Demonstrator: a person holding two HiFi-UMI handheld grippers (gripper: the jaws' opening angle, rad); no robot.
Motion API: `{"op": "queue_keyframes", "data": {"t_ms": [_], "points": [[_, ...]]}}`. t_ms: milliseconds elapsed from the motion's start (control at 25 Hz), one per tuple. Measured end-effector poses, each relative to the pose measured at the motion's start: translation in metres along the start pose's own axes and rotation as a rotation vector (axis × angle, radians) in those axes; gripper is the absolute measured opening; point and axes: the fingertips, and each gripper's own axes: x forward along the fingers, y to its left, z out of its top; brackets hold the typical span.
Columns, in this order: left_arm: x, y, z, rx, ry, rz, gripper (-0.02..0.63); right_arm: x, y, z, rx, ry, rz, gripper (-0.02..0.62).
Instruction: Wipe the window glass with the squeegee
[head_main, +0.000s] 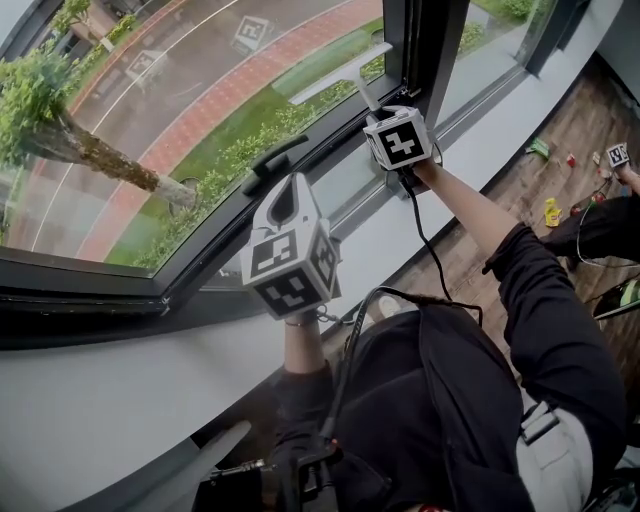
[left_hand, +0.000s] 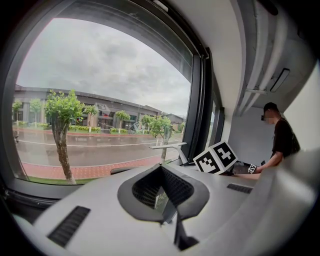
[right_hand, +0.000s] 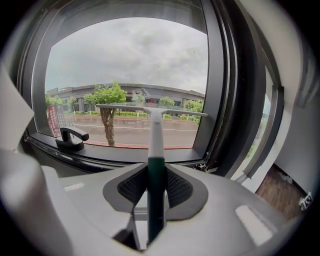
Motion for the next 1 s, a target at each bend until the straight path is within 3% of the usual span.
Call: {"op": "queue_keyframes", "data": {"t_ms": [1000], "points": [[0.003,0.010,-0.013,-0.011,0.021,0.007,-0.002,0.016,0.013,-0.043,0.000,0.093,0.008,0.092]]}}
